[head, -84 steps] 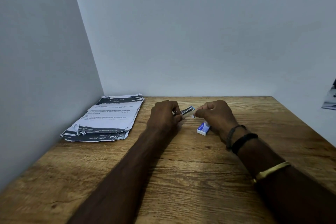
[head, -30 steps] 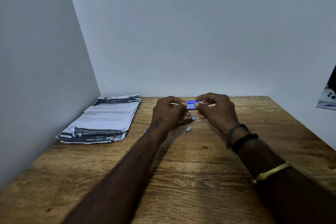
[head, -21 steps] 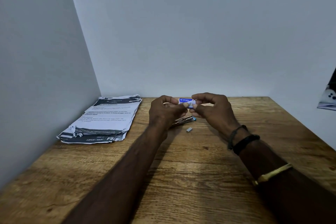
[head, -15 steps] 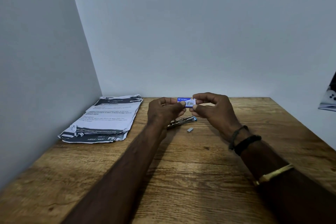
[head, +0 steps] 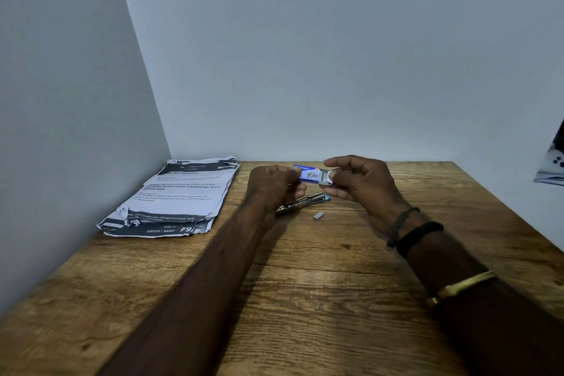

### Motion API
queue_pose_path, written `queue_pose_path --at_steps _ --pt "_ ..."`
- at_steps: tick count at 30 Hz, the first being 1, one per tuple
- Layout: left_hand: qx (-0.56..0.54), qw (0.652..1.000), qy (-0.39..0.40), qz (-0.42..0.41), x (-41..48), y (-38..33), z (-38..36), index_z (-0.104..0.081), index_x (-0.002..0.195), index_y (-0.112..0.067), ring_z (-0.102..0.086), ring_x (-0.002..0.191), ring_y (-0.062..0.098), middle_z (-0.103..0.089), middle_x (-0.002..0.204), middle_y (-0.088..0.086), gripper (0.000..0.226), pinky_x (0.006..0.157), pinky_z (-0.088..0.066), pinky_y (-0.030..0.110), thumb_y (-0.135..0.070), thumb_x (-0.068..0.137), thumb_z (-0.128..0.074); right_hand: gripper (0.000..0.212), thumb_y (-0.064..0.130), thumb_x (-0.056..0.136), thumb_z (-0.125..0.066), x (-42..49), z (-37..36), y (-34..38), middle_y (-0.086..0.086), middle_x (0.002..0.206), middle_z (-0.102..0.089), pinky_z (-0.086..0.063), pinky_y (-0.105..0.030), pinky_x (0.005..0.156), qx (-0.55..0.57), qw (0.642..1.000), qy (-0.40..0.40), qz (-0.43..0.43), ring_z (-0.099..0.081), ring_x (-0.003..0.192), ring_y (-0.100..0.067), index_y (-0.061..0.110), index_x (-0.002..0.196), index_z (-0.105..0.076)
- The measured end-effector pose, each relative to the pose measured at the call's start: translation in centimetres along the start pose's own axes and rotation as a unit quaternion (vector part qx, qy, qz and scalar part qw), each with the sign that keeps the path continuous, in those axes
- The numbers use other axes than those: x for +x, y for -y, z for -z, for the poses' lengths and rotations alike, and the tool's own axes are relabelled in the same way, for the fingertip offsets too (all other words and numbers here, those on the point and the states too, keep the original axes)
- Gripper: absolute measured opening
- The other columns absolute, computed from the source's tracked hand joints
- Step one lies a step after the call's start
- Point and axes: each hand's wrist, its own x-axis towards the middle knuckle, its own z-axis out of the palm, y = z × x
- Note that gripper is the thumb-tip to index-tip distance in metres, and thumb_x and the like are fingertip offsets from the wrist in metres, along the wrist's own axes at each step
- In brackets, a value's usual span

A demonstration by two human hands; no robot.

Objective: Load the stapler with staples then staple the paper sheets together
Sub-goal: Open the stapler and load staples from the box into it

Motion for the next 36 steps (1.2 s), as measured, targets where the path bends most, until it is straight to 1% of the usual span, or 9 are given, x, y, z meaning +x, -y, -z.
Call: queue_pose_path --at_steps 5,9,14,18,23,25,27,33,36 --pt "-0.005 1.0 -0.005 -0.002 -0.1 -0.2 0.1 -0.066 0.102 0.014 -0.072 0.06 0.02 -0.074 0.071 0.016 0.02 0.057 -0.061 0.024 -0.003 0.093 -0.065 0.01 0.004 0.09 -0.07 0.0 -0.2 0.0 -0.016 0.092 -0.078 -0.063 -0.03 0.07 -0.02 1.0 -0.006 -0.002 -0.078 0.082 -0.024 0.005 0.084 -0.078" --pt "-0.003 1.0 -0.002 -0.007 0.0 -0.1 0.1 -0.066 0.082 0.003 -0.074 0.06 0.02 -0.075 0.065 0.012 0.013 0.057 -0.062 0.025 -0.003 0.093 -0.064 0.004 0.003 0.084 -0.076 -0.1 0.0 -0.1 -0.017 0.089 -0.077 -0.063 -0.033 0.072 -0.041 0.999 -0.007 0.007 -0.077 0.082 -0.025 0.006 0.082 -0.077" --pt "0.011 1.0 -0.006 -0.017 0.2 0.1 0.2 -0.065 0.076 0.0 -0.072 0.058 0.018 -0.074 0.068 0.015 0.02 0.055 -0.059 0.023 -0.005 0.095 -0.062 0.02 -0.002 0.084 -0.07 -0.4 -0.2 0.2 -0.008 0.092 -0.077 -0.064 -0.037 0.075 -0.155 0.986 0.002 0.054 -0.078 0.083 -0.024 0.015 0.08 -0.08" --pt "0.017 0.999 -0.013 -0.027 0.2 0.0 0.2 -0.066 0.072 0.0 -0.072 0.057 0.017 -0.074 0.069 0.016 0.023 0.054 -0.059 0.021 -0.003 0.094 -0.062 0.016 0.013 0.084 -0.072 -0.9 -0.5 0.7 0.007 0.087 -0.077 -0.058 -0.032 0.074 -0.355 0.921 -0.026 0.158 -0.072 0.071 -0.013 0.025 0.087 -0.082" --pt "0.018 0.999 -0.021 -0.033 0.1 0.0 0.2 -0.066 0.077 0.006 -0.073 0.061 0.02 -0.073 0.079 0.022 0.019 0.06 -0.062 0.023 -0.002 0.094 -0.063 0.021 0.027 0.09 -0.064 -1.6 -0.7 0.9 0.005 0.101 -0.068 -0.048 -0.036 0.072 -0.535 0.812 -0.018 0.232 -0.063 0.089 -0.02 0.029 0.105 -0.078" --pt "0.018 0.999 -0.027 -0.031 0.0 0.0 0.2 -0.067 0.087 0.012 -0.074 0.063 0.021 -0.073 0.083 0.024 0.015 0.062 -0.062 0.024 -0.001 0.093 -0.064 0.022 0.029 0.091 -0.06 -1.6 -0.8 1.0 0.005 0.106 -0.066 -0.047 -0.036 0.072 -0.57 0.788 -0.014 0.232 -0.062 0.094 -0.02 0.031 0.107 -0.076" --pt "0.02 0.999 -0.032 -0.027 0.0 0.0 0.2 -0.067 0.092 0.015 -0.074 0.065 0.023 -0.074 0.084 0.025 0.016 0.062 -0.063 0.025 -0.001 0.093 -0.065 0.021 0.028 0.089 -0.06 -1.6 -1.0 1.1 0.005 0.107 -0.065 -0.048 -0.037 0.074 -0.572 0.789 -0.014 0.224 -0.062 0.094 -0.02 0.03 0.104 -0.075" --pt "0.031 0.999 -0.024 -0.035 0.1 0.1 0.2 -0.066 0.091 0.014 -0.074 0.066 0.023 -0.074 0.084 0.025 0.017 0.067 -0.063 0.028 -0.002 0.092 -0.066 0.007 0.031 0.084 -0.069 -1.4 -1.2 1.6 0.004 0.096 -0.069 -0.052 -0.038 0.075 -0.478 0.861 -0.035 0.169 -0.065 0.081 -0.02 0.028 0.082 -0.075" --pt "0.03 0.999 -0.021 -0.032 0.0 0.1 0.1 -0.066 0.086 0.011 -0.074 0.066 0.024 -0.074 0.081 0.024 0.013 0.064 -0.063 0.027 -0.001 0.091 -0.066 0.006 0.032 0.081 -0.073 -1.2 -1.0 1.8 0.008 0.091 -0.071 -0.05 -0.032 0.073 -0.449 0.884 -0.034 0.126 -0.066 0.08 -0.016 0.029 0.076 -0.074"
